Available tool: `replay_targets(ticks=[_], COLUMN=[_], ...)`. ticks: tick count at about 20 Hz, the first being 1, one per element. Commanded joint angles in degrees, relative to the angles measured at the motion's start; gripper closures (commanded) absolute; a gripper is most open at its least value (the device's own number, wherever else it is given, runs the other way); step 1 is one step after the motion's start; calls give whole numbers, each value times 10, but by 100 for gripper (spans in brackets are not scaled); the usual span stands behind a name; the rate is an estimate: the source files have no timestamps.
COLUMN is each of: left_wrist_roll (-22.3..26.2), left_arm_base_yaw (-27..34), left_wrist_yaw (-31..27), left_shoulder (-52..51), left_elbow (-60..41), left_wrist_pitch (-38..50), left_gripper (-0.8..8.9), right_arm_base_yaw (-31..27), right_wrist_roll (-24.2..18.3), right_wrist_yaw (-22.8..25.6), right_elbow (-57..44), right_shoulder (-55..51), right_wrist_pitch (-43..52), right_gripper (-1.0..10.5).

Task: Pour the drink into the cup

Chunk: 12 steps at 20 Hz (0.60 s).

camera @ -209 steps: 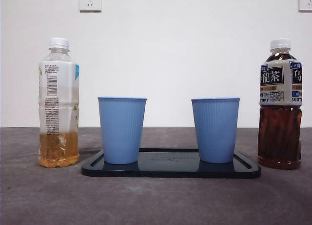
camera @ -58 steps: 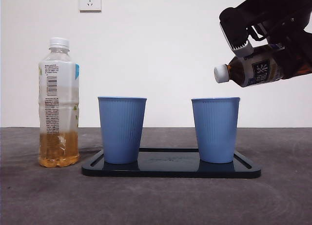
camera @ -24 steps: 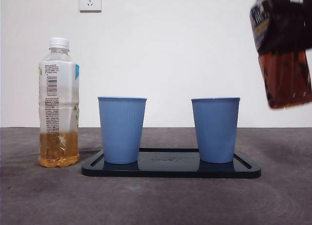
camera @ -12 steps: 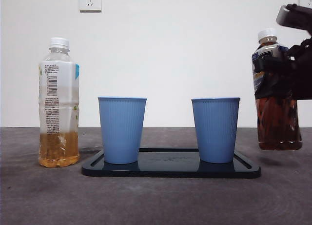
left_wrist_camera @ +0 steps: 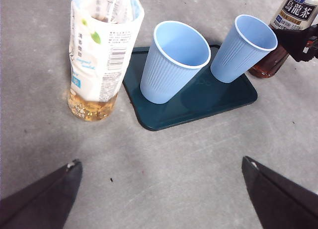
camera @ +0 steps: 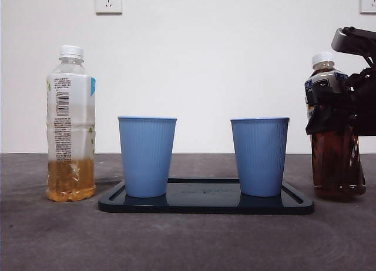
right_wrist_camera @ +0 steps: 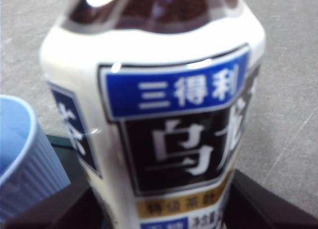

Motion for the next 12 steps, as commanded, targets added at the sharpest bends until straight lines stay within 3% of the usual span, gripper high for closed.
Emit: replay_targets(ticks=[1,9,12], left_wrist_roll=[7,7,6], left_arm_base_yaw=[-1,-1,-2], left_wrist_yaw=[-1,-17,-20], left_shoulder=[3,3,3], left_elbow=[10,10,9], left_wrist_pitch=[3,8,31], left_gripper=[295,278,185], right_arm_base_yaw=[2,3,3], right_wrist_roll=[-5,9,13], right_wrist_yaw=[-2,-3,-4], right_elbow=[11,11,11], right_shoulder=[0,-2,-18], right_wrist_pitch=[-5,-65,-93], right_gripper=[613,509,483])
